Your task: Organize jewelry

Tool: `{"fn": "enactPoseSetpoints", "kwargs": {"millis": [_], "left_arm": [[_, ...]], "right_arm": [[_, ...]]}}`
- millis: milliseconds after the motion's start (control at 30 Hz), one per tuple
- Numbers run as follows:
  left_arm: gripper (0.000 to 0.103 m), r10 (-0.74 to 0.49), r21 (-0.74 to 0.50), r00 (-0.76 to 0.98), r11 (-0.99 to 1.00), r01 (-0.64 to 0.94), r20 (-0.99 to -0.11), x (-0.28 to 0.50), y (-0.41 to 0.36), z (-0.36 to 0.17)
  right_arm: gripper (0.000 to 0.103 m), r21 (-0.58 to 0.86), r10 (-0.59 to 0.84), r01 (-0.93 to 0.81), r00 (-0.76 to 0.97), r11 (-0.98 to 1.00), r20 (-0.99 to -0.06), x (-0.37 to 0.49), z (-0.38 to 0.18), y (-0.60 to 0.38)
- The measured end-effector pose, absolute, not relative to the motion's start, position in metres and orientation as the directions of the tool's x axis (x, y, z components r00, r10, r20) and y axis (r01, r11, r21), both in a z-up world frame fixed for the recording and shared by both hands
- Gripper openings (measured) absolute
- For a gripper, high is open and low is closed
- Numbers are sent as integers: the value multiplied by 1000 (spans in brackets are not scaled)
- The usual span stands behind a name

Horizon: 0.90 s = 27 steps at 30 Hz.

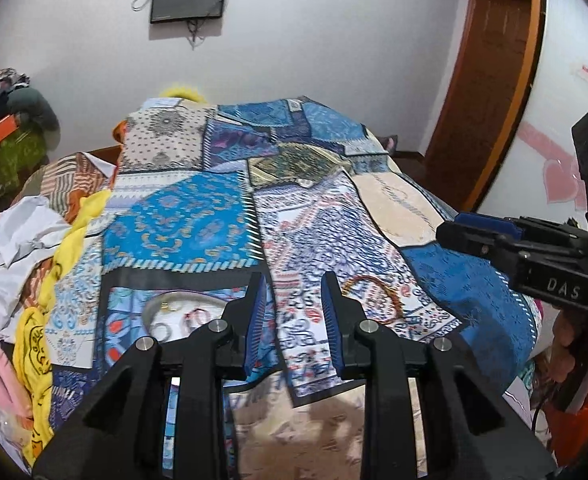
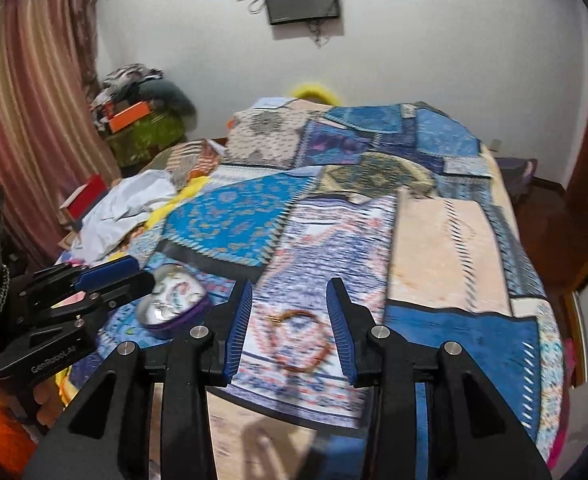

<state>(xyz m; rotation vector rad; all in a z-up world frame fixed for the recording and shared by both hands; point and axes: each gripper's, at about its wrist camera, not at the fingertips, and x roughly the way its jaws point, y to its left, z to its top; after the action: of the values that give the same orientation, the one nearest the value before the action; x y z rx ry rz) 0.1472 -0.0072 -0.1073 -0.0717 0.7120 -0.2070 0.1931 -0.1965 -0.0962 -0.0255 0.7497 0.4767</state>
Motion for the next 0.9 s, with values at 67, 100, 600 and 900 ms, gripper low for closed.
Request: {"fn": "enactPoseSetpoints", "kwargs": {"millis": [67, 100, 600, 900], "left_arm": [[28, -225, -137, 724, 974, 179, -652, 151, -15, -112], [28, -231, -138, 716, 973, 188, -659, 154, -20, -115], [28, -297, -161, 594, 949, 272, -747, 187, -71, -162], [27, -300, -144, 559, 941, 306, -773, 203, -91, -181]], "right_arm": [[35, 147, 388, -399, 631, 905, -672, 197, -101, -209], [35, 147, 382, -392, 631, 908, -676, 197, -102, -212], [35, 190, 364, -344, 564, 920, -741, 210, -143, -244], [35, 215, 375, -337, 537, 916, -756, 217, -155, -248]]}}
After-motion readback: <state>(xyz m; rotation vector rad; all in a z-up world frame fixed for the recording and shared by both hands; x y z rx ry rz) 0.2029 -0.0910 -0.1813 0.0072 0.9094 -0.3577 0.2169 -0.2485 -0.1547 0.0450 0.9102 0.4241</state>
